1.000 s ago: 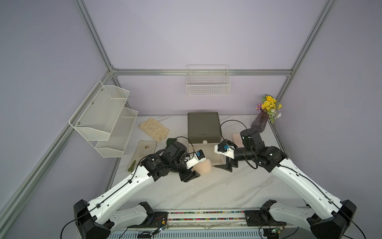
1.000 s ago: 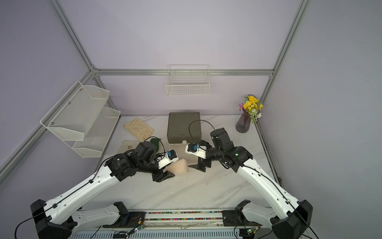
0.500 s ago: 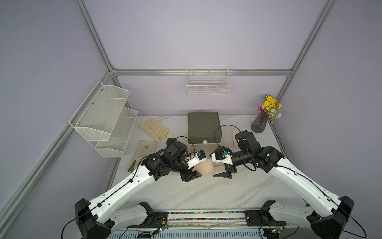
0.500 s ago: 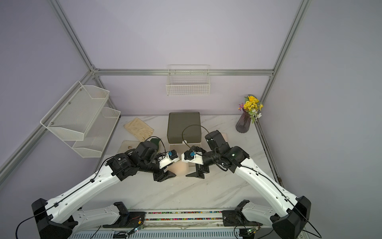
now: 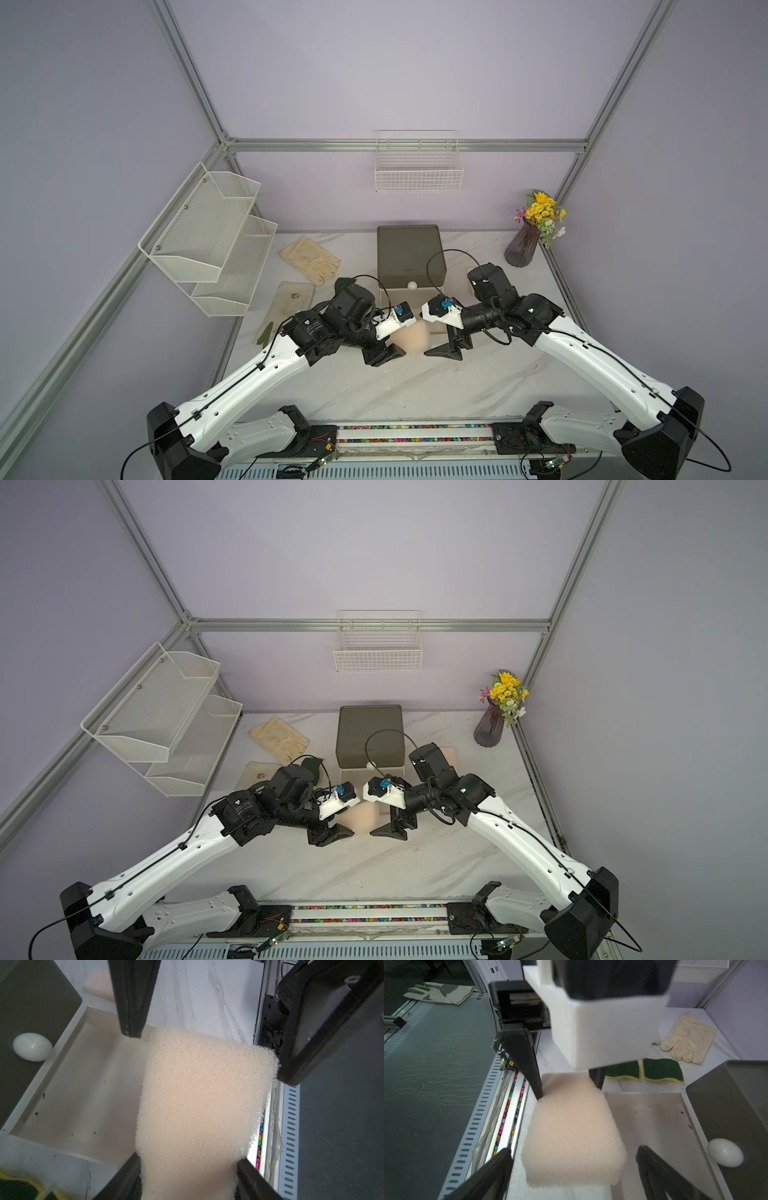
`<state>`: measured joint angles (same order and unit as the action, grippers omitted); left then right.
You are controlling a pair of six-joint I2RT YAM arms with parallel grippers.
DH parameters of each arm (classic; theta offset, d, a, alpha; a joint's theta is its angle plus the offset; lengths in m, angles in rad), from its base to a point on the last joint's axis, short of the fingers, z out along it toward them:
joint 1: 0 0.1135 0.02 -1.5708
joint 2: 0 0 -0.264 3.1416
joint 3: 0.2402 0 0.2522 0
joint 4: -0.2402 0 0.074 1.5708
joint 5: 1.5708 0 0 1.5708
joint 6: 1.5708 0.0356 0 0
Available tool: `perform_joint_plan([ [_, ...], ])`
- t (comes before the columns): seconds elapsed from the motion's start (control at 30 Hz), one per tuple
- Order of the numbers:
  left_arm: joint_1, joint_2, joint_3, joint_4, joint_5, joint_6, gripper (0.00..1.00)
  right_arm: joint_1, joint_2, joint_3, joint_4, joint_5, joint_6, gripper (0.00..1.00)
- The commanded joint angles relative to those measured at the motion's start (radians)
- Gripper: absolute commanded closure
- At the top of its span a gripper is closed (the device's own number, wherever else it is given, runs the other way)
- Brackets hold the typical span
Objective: Take the sponge out of the drawer
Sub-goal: Place the sponge at the center of the board.
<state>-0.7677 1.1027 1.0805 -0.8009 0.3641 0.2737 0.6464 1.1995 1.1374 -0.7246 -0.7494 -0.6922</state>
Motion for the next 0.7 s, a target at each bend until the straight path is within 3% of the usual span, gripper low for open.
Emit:
perform_joint_plan([
  [0.0, 0.002, -0.024, 0.002, 0.037, 0.026, 0.014, 0.36, 0.005, 0.004, -0.019, 0.013, -0.011, 0.010, 0.04],
  [0.67, 0.002, -0.030, -0.004, 0.053, 0.039, 0.006, 0.34, 0.016, 0.024, -0.035, 0.072, -0.019, 0.060, 0.25],
])
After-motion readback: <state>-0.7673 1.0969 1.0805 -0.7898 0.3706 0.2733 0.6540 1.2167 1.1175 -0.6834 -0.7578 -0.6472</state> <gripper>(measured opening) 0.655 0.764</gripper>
